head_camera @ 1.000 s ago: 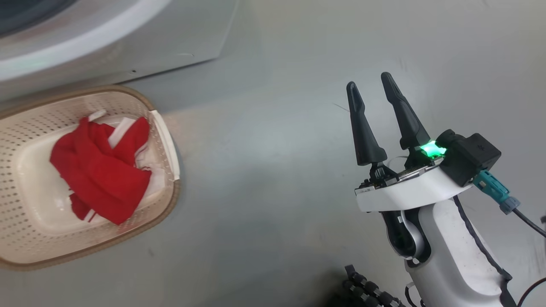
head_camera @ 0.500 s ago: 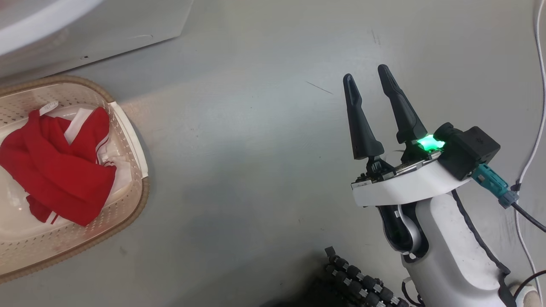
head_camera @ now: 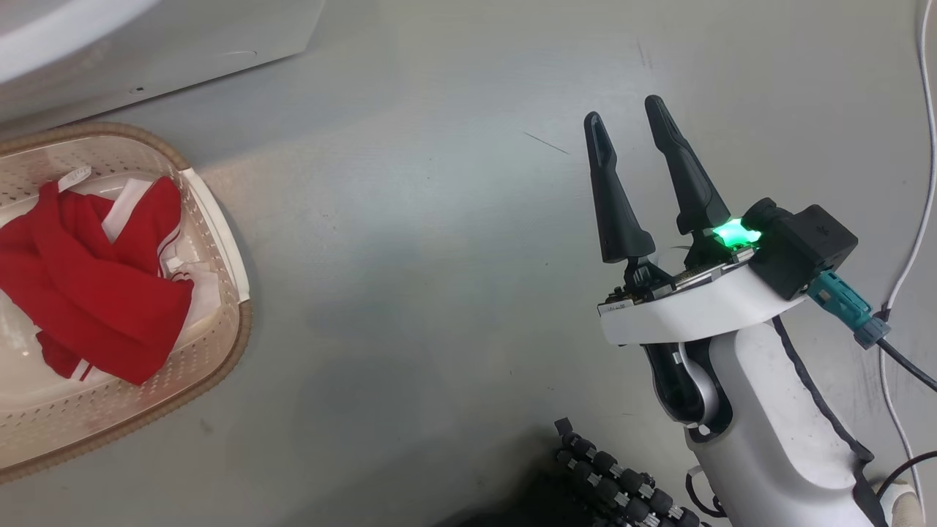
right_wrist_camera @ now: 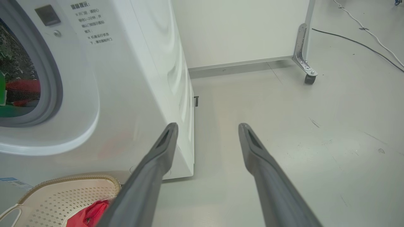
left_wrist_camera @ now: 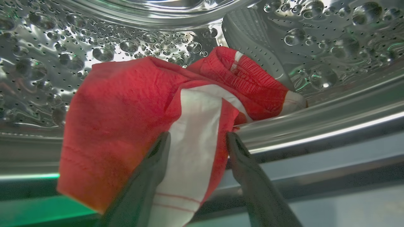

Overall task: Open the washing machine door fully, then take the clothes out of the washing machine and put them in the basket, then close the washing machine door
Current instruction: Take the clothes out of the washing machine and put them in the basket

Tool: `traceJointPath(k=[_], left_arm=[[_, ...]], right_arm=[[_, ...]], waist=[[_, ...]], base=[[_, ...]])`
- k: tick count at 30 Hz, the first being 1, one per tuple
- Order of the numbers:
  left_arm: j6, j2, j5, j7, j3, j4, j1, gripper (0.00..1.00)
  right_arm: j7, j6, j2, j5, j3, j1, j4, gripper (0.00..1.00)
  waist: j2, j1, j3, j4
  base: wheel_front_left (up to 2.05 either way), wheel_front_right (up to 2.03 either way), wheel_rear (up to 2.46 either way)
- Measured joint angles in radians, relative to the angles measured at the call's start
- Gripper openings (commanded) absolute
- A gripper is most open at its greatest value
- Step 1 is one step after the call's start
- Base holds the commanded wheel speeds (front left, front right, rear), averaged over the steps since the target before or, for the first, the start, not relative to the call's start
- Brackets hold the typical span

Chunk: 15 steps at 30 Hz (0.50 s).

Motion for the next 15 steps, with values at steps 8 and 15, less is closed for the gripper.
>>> traceJointPath(k=[8, 15], left_arm=[[0.0, -0.008, -0.001, 0.009, -0.008, 0.014, -0.016, 0.0], [0.001, -0.051, -0.021, -0.039, -0.001, 0.018, -0.02, 0.0]], right_arm=[[0.0, -0.001, 0.0, 0.0, 0.0, -0.007, 0.0, 1.0], [0.0, -0.001, 0.0, 0.0, -0.004, -0.016, 0.008, 1.0]], waist=[[0.0, 0.0, 0.001, -0.001], [0.0, 0.0, -0.009, 0.004]], base=[[0.0, 0.0, 0.0], [0.0, 0.0, 0.0]])
